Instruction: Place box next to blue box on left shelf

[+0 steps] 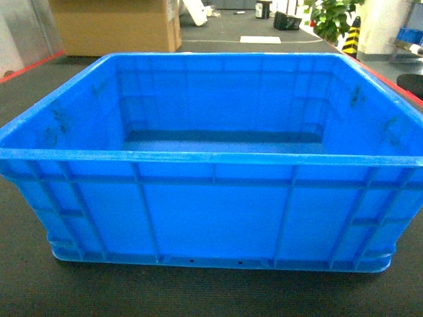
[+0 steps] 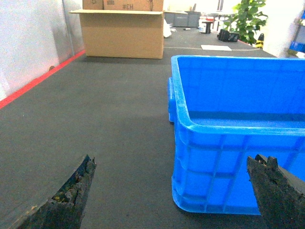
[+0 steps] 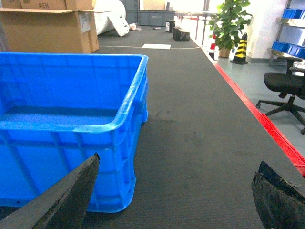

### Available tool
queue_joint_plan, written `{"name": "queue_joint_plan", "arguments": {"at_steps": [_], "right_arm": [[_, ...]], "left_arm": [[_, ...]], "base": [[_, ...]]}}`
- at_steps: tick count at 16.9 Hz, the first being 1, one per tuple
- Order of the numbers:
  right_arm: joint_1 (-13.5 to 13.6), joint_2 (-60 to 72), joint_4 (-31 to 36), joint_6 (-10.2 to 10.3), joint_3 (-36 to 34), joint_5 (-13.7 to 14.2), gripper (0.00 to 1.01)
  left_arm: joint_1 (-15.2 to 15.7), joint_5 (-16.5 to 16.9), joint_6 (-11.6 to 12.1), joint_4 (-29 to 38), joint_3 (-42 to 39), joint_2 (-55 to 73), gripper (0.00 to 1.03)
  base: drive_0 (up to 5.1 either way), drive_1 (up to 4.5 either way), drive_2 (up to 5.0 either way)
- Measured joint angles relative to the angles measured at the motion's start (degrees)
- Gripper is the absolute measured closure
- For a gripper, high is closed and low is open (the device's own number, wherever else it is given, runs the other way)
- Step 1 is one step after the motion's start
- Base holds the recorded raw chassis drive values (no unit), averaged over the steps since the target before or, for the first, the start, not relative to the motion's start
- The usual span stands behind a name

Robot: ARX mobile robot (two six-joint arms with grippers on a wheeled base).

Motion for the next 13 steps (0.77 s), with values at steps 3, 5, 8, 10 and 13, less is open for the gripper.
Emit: {"name": "queue_joint_plan", "arguments": {"at_steps": [3, 5, 8, 10, 13], "right_arm": [[0.0, 0.0, 0.0, 0.0, 0.0, 0.0, 0.03], [0.0, 0.0, 0.0, 0.0, 0.0, 0.0, 0.03], [-1.7, 16.2, -1.7, -1.2, 6.5, -5.1, 0.03], [-1.8, 32.7, 8.8, -1.4, 17.5, -6.7, 0.03], [3.2, 60.9, 3.6, -2.6, 39.6, -4.2, 0.03]], "left_arm": [[0.0, 0.0, 0.0, 0.0, 0.0, 0.0, 0.05], [-0.9, -2.5, 0.2, -4.2, 0.9, 0.8, 0.05], [-0.3, -3.2, 0.4, 4.3, 5.2, 16.8, 0.05], [2.9, 0.5, 0.5, 19.0, 16.6, 35.3, 0.05], [2.3, 0.3, 0.9, 15.6, 41.3, 66.4, 0.05]], "base": [[0.0, 0.00, 0.0], [0.0, 0.00, 0.0], [0.0, 0.00, 0.0], [0.0, 0.00, 0.0], [0.0, 0.00, 0.0]]}}
